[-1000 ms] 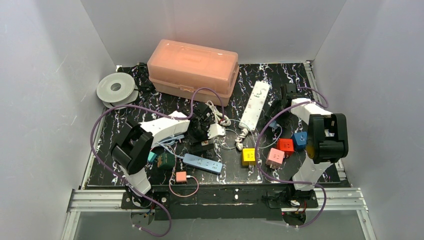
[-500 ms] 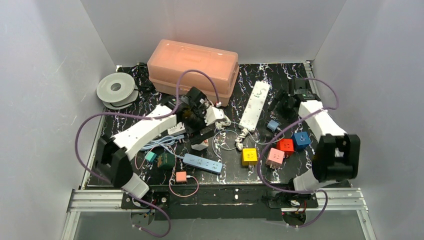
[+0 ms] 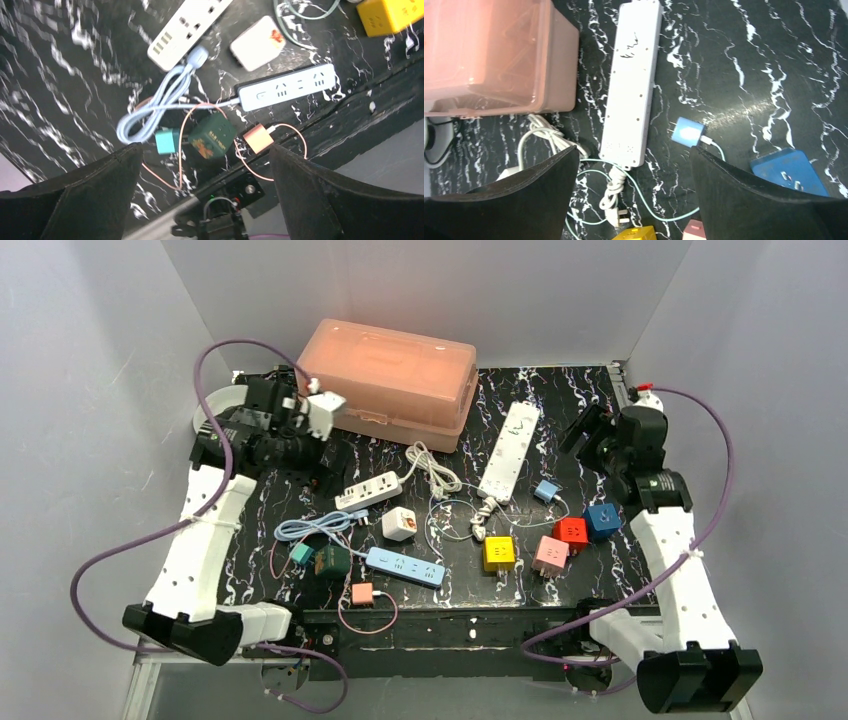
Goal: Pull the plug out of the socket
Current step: Reset both arms
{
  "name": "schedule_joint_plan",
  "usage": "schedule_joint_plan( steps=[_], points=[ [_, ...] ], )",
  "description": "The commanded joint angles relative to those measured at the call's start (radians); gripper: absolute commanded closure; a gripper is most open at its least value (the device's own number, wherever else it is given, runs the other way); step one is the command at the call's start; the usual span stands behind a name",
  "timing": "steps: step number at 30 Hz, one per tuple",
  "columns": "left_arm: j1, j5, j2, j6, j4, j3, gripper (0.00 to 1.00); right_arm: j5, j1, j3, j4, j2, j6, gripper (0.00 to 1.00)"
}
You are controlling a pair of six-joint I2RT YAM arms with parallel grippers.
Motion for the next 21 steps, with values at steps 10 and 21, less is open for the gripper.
schedule_joint_plan(
  steps=[10,21],
  points=[
    [0.424,0.173,-0.068,-0.078,0.221,-0.507,0.02,0.389,-0.005,-0.285,0.325,-0.034,-0.132,0.1],
    [0.616,0.235,-0.036,-0.207,0.577,-0.757,0.02,0.514,-0.005,-0.696,0.995,0.029,-0.265,0.09]
  ],
)
